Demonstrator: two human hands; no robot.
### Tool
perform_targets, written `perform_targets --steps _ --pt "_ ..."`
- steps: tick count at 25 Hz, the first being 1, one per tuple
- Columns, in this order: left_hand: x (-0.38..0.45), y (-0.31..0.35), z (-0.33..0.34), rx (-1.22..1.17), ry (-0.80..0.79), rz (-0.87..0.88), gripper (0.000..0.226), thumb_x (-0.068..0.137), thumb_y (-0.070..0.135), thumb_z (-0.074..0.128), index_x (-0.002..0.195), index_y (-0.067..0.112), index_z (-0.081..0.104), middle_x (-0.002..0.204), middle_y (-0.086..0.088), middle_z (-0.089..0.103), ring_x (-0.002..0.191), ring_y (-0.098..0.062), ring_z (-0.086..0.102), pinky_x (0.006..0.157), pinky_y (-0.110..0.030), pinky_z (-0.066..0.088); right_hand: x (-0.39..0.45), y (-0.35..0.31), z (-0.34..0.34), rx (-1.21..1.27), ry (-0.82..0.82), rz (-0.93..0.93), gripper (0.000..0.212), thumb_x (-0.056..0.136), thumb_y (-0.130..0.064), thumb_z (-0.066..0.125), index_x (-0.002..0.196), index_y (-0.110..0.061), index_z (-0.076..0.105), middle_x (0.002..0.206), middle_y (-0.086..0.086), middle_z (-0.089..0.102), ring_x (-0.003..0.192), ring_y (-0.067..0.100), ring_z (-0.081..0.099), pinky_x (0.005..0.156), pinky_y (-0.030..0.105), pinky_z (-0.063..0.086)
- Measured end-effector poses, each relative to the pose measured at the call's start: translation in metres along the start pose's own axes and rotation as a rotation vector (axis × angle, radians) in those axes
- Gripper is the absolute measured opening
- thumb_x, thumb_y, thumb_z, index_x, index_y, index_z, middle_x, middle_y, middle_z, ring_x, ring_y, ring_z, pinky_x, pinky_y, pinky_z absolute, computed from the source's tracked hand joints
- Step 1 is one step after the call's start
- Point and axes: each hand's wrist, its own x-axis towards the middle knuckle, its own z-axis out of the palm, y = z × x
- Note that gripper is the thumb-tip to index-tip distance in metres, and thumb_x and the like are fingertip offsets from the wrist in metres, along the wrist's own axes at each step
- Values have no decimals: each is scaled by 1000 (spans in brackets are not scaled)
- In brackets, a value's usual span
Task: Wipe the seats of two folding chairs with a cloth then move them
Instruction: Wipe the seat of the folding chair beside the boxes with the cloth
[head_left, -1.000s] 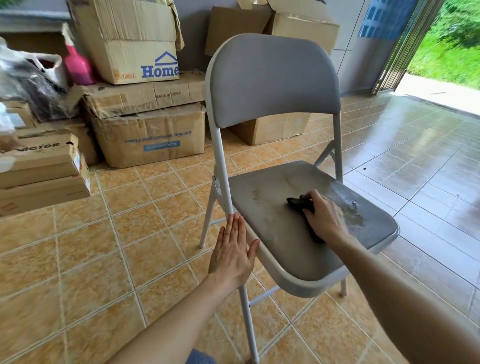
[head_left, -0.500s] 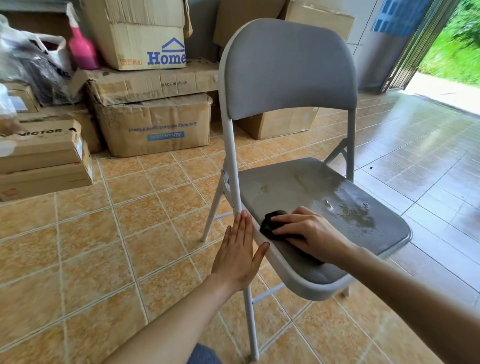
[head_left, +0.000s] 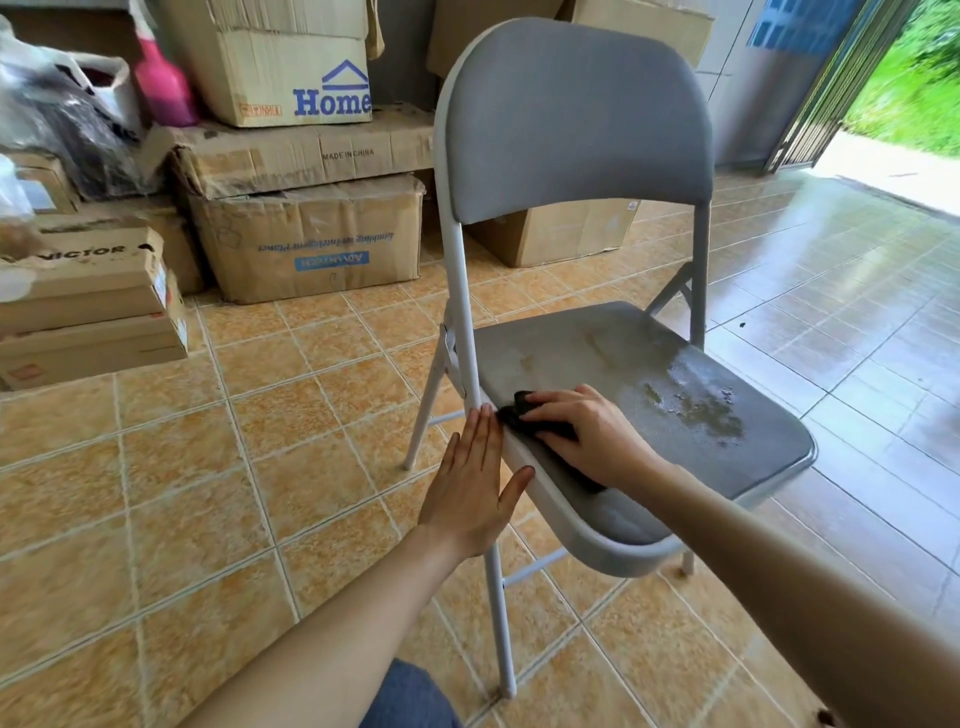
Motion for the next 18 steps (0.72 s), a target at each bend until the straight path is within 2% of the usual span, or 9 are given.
perform_targets --steps 3,6,9,11,13,15,18 --pt "2 9 -6 -8 62 54 75 97 54 15 153 11 -11 161 -1 -19 146 -10 -22 123 -31 -5 -51 18 -13 -99 -15 21 46 90 -28 58 135 -36 52 148 -12 42 113 17 47 88 32 49" --pt "27 22 -14 51 101 59 73 98 49 14 153 7 -10 161 -7 -17 148 -16 -20 120 -29 -10 -54 58 -17 -160 23 121 45 90 -20 58 134 -30 55 146 -5 46 113 25 49 89 41 52" --pt "43 29 -11 178 88 -10 79 89 51 -5 152 4 -7 162 -13 -11 150 -21 -12 121 -33 -11 -14 104 -12 -206 98 368 41 92 -14 54 132 -23 59 142 -1 51 110 32 49 94 41 46" --pt "41 32 -7 179 109 -38 84 83 51 -9 152 3 -7 162 -13 -10 150 -21 -9 119 -31 -13 24 122 -2 -126 187 581 39 93 -13 49 130 -21 60 138 6 55 112 36 50 95 41 43" --pt "39 33 -4 162 132 -55 85 82 50 -9 152 3 -7 162 -13 -10 150 -20 -9 118 -30 -14 66 117 14 -4 238 676 39 94 -13 46 129 -21 61 132 10 59 114 38 51 98 40 42" --pt "42 31 -4 170 157 -66 85 83 50 -9 153 2 -4 162 -13 -6 151 -20 -6 119 -31 -12 104 91 28 105 203 574 39 94 -13 47 129 -23 60 131 8 61 116 34 54 99 38 43" --pt "45 31 -5 192 131 -55 87 81 50 -11 153 1 -3 162 -15 -3 151 -21 -3 121 -32 -9 119 43 34 190 19 231 40 93 -11 51 129 -26 61 132 2 62 119 25 56 102 37 45"
